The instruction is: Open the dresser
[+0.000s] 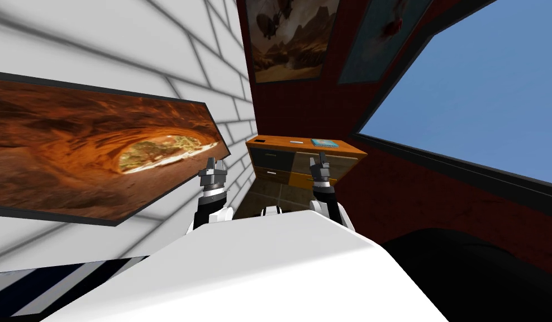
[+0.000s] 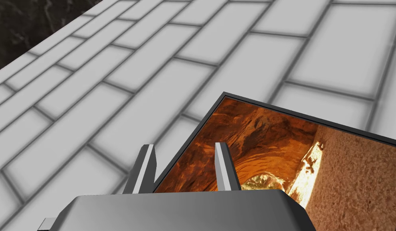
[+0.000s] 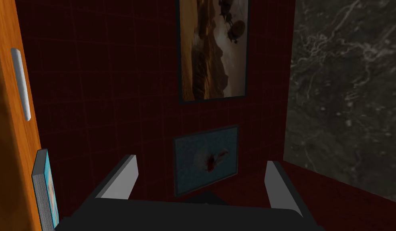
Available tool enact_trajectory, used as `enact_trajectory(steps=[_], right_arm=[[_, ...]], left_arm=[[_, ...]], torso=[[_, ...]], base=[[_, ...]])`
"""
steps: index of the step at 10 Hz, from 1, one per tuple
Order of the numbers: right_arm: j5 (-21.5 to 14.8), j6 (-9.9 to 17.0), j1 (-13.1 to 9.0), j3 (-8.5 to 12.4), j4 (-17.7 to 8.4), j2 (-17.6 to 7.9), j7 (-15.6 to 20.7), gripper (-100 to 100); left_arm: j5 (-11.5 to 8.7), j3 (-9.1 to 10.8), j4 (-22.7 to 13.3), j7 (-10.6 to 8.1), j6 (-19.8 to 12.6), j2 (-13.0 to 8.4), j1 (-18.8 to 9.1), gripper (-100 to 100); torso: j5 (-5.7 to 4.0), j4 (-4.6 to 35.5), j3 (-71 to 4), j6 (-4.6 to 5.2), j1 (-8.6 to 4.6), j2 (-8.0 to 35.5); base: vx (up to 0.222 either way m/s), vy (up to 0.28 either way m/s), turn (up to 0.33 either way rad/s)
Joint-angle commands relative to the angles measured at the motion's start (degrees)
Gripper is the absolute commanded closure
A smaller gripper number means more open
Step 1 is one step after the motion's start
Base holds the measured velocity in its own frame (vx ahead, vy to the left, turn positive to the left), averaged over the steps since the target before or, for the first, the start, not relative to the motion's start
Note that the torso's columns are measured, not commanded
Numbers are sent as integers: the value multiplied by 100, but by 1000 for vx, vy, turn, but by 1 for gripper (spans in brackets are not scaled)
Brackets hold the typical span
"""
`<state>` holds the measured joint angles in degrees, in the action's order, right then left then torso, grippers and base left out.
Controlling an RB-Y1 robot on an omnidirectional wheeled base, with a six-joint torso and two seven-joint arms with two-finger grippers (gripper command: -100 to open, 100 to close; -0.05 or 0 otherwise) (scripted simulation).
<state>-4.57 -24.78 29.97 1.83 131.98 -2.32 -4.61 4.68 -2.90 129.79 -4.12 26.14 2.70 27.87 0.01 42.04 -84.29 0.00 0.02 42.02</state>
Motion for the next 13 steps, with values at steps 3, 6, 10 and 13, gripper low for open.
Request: enact_trajectory(steps=[3,6,10,13], right_arm=[[-633,285,-286,54,-400,-412,249,-100],[-1152,504,-508,107,-739,-568,445,-100],[-1769,769,-766,168,-1136,-667,677,-100],[-2310,1071,-1047,234,-1573,-721,938,-100]], left_arm=[[0,0,0,0,0,0,0,0],[0,0,0,0,0,0,0,0],[0,0,0,0,0,0,0,0],[0,0,0,0,0,0,1,0]], torso=[[1,23,-31,0,2,20],[-1,25,-29,0,-2,24],[0,24,-29,-1,0,24],[-1,25,-28,2,-3,27]], base=[[38,23,73],[39,13,88],[34,17,71],[38,20,89]])
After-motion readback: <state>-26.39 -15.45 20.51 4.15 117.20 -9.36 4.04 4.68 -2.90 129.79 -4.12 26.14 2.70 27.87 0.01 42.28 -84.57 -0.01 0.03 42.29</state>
